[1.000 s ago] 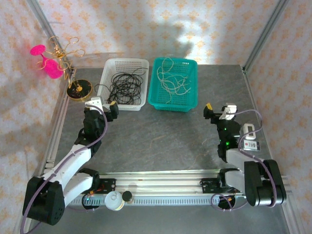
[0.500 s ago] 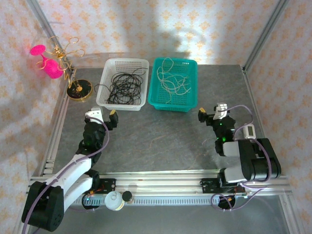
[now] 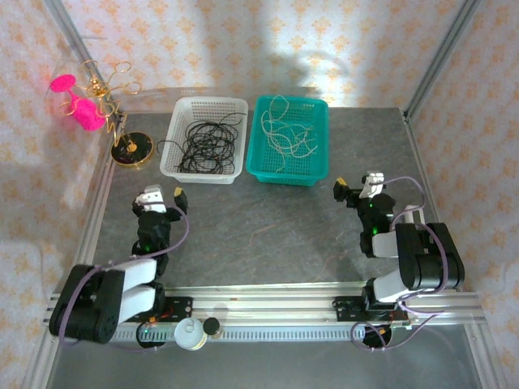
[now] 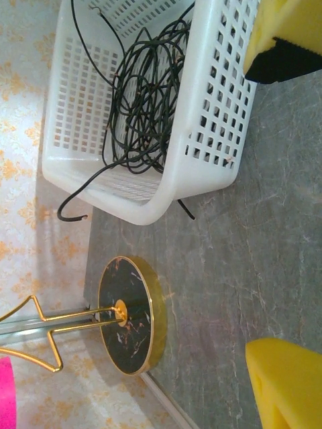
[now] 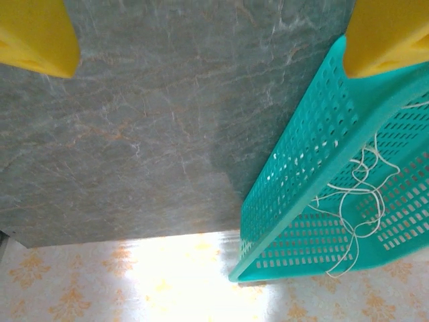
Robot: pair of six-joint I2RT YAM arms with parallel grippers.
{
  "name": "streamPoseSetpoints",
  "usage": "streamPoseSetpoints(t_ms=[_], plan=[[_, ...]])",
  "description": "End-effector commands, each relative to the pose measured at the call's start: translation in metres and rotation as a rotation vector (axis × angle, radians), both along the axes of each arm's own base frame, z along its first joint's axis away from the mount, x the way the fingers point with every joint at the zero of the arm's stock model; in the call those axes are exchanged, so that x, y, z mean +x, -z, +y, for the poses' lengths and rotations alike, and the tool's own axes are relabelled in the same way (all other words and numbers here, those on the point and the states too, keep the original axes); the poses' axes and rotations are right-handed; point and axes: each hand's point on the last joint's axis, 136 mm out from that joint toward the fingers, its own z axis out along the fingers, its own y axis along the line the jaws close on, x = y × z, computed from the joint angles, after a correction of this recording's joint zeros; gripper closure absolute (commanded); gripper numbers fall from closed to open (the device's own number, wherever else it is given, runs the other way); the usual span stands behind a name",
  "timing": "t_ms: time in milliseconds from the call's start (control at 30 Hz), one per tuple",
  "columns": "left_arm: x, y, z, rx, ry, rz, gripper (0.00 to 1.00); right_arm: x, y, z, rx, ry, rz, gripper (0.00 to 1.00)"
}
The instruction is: Untangle the cables
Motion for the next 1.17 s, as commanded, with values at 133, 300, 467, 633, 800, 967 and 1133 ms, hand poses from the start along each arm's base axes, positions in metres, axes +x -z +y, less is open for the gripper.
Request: streamPoseSetpoints(t_ms=[133, 300, 467, 633, 800, 967, 1133], plan=[[0.034, -0.033, -0.006, 0.054, 0.063, -0.128, 0.01, 0.004, -0.012, 0.000, 0.000, 0.008, -0.058, 0.00], [0.036, -0.023, -0.006, 0.057, 0.080, -0.163, 0.01, 0.008, -0.008, -0.004, 0.031, -0.010, -0.045, 0.00], [0.050, -0.013, 0.007, 0.028, 0.009, -0.089, 0.00, 0.009, -0.008, -0.019, 0.055, 0.079, -0.042, 0.00], [0.052, -0.010, 0.010, 0.005, 0.017, -0.071, 0.00, 0.011, -0.007, -0.025, 0.040, 0.151, -0.038, 0.00], [0.052, -0.010, 0.010, 0.006, 0.017, -0.073, 0.00, 0.010, -0.006, -0.025, 0.041, 0.152, -0.035, 0.01], [0.052, -0.011, 0.010, 0.008, 0.016, -0.077, 0.00, 0.014, -0.003, -0.026, 0.047, 0.153, -0.019, 0.00], [0.051, -0.010, 0.010, 0.008, 0.016, -0.074, 0.00, 0.012, -0.006, -0.026, 0.049, 0.153, -0.031, 0.01]])
